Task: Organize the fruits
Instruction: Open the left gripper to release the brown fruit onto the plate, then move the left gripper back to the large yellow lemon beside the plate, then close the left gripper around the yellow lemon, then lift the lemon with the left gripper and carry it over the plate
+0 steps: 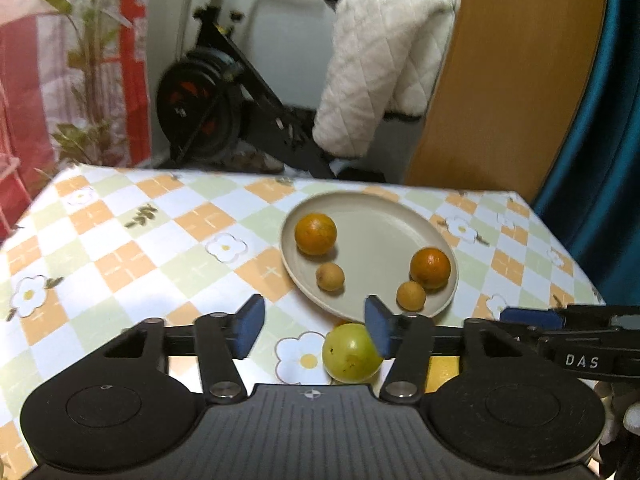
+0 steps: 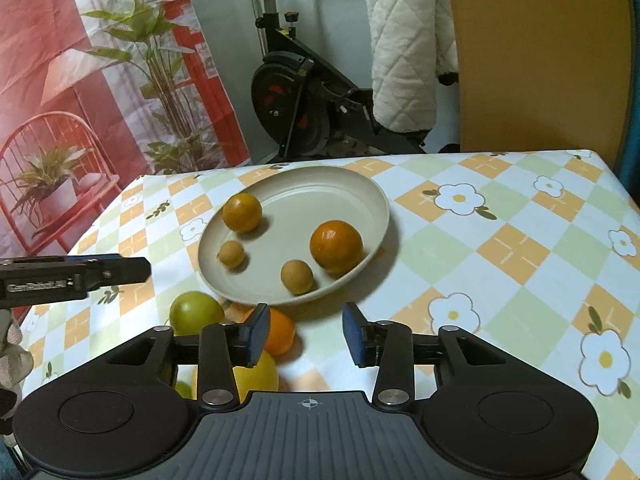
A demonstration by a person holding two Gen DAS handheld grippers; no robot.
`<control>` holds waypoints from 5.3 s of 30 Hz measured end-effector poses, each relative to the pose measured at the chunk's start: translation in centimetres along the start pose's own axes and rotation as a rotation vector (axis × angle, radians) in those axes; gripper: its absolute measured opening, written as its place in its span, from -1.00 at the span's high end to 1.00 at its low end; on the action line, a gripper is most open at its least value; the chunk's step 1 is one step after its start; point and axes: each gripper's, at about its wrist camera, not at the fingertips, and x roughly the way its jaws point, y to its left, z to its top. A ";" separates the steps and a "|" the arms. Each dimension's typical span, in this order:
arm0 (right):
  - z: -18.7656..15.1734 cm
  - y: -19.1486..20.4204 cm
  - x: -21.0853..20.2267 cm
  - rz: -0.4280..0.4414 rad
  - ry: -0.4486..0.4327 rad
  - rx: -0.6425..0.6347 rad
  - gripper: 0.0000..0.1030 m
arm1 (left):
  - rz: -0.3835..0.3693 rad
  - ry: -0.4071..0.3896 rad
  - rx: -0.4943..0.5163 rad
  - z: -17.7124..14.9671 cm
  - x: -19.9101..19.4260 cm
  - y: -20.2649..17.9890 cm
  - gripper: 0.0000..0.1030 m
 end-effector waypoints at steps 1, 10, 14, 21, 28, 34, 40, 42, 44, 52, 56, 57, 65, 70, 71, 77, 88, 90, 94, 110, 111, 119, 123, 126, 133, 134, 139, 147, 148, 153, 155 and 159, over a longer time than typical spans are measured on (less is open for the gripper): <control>-0.2 0.2 -0.2 -0.003 0.000 -0.006 0.24 | 0.002 -0.012 -0.003 -0.2 -0.5 0.0 -0.18; -1.3 1.1 -1.9 -0.002 -0.029 -0.021 0.07 | 0.040 -0.082 -0.033 -0.7 -2.9 -0.5 -0.59; -1.4 1.7 -2.6 0.010 -0.049 -0.040 -0.35 | 0.096 -0.085 -0.024 -0.9 -3.6 -0.7 -0.59; -1.8 2.4 -3.1 0.027 -0.072 -0.045 -0.85 | 0.139 -0.090 0.013 -2.1 -4.9 -0.4 -0.76; -2.3 2.3 -3.8 0.040 -0.096 -0.019 -0.99 | 0.178 -0.086 -0.012 -2.8 -5.6 0.1 -1.00; -2.8 2.2 -4.5 0.038 -0.130 -0.007 -0.99 | 0.159 -0.088 -0.034 -3.2 -6.2 0.3 -1.00; -3.1 2.4 -5.2 0.060 -0.130 -0.027 -0.99 | 0.129 -0.126 -0.009 -4.2 -7.1 -0.4 -1.00; -3.3 2.7 -5.4 0.051 -0.124 -0.044 -0.99 | 0.118 -0.125 -0.012 -4.4 -7.2 -0.4 -1.00; -3.5 3.0 -5.6 0.040 -0.119 -0.066 -0.99 | 0.107 -0.115 -0.014 -4.8 -7.2 -0.5 -1.00; -4.8 3.0 -6.4 0.024 -0.094 -0.049 -0.98 | 0.078 -0.079 0.007 -5.9 -7.5 -1.0 -1.00; -5.5 2.8 -6.5 0.022 -0.071 -0.047 -0.78 | 0.107 -0.081 0.027 -6.2 -7.8 -1.3 -0.98; -5.8 2.9 -6.5 0.019 -0.064 -0.050 -0.75 | 0.114 -0.078 0.026 -6.2 -7.8 -1.3 -0.98; -7.7 3.7 -6.3 0.018 0.006 -0.099 -0.35 | 0.084 -0.037 0.033 -7.2 -7.7 -1.5 -0.78; -8.6 4.4 -6.7 0.033 0.029 -0.162 -0.30 | 0.054 -0.026 0.021 -7.4 -7.8 -1.5 -0.68; -8.7 4.6 -6.8 0.037 0.031 -0.174 -0.30 | 0.044 -0.025 0.020 -7.4 -7.9 -1.5 -0.65; -9.3 5.2 -7.3 0.064 0.038 -0.223 -0.21 | -0.003 -0.008 0.026 -7.7 -7.8 -1.9 -0.51; -10.0 5.2 -7.0 0.096 0.063 -0.215 -0.13 | -0.110 0.041 0.009 -8.5 -6.9 -2.0 -0.28; -10.0 5.5 -6.8 0.102 0.065 -0.237 -0.05 | -0.143 0.060 0.001 -8.4 -6.4 -2.2 -0.27; -10.0 6.4 -6.1 0.115 0.073 -0.296 0.02 | -0.194 0.098 0.016 -8.4 -5.4 -3.2 -0.25; -9.9 5.8 -5.0 0.166 0.086 -0.237 -0.06 | -0.306 0.195 0.009 -8.8 -1.7 -4.3 -0.24; -9.9 5.8 -5.0 0.168 0.087 -0.234 -0.06 | -0.307 0.198 0.008 -8.9 -1.5 -4.3 -0.24; -9.9 5.4 -4.9 0.187 0.081 -0.199 -0.03 | -0.341 0.204 0.003 -9.0 -1.0 -4.4 -0.08; -9.8 5.4 -5.1 0.181 0.070 -0.201 -0.01 | -0.349 0.203 -0.003 -8.7 -1.0 -4.4 -0.07; -9.4 5.4 -5.5 0.179 0.050 -0.203 -0.01 | -0.348 0.185 0.012 -8.1 -1.4 -4.6 -0.07; -7.3 5.7 -6.3 0.156 0.007 -0.240 -0.01 | -0.348 0.111 0.043 -5.4 -2.7 -5.3 -0.04; -6.9 5.7 -6.5 0.152 -0.004 -0.245 -0.01 | -0.347 0.099 0.050 -4.9 -2.9 -5.4 -0.04; -5.0 6.1 -7.0 0.142 -0.044 -0.277 -0.01 | -0.332 0.064 0.075 -3.3 -3.5 -5.8 -0.04; -2.0 7.0 -7.4 0.135 -0.093 -0.325 -0.01 | -0.319 0.026 0.069 -1.0 -3.7 -5.3 -0.05; -1.7 7.0 -7.3 0.135 -0.096 -0.330 -0.01 | -0.317 0.024 0.068 -0.8 -3.6 -5.2 -0.05; -0.5 7.3 -6.3 0.135 -0.096 -0.352 -0.01 | -0.305 0.022 0.065 0.0 -2.9 -4.8 -0.05; -0.2 7.3 -5.9 0.137 -0.095 -0.356 -0.01 | -0.303 0.025 0.060 0.3 -2.4 -4.6 -0.05; 0.7 7.1 -4.7 0.143 -0.086 -0.351 -0.01 | -0.301 0.033 0.059 0.9 -1.2 -4.1 -0.05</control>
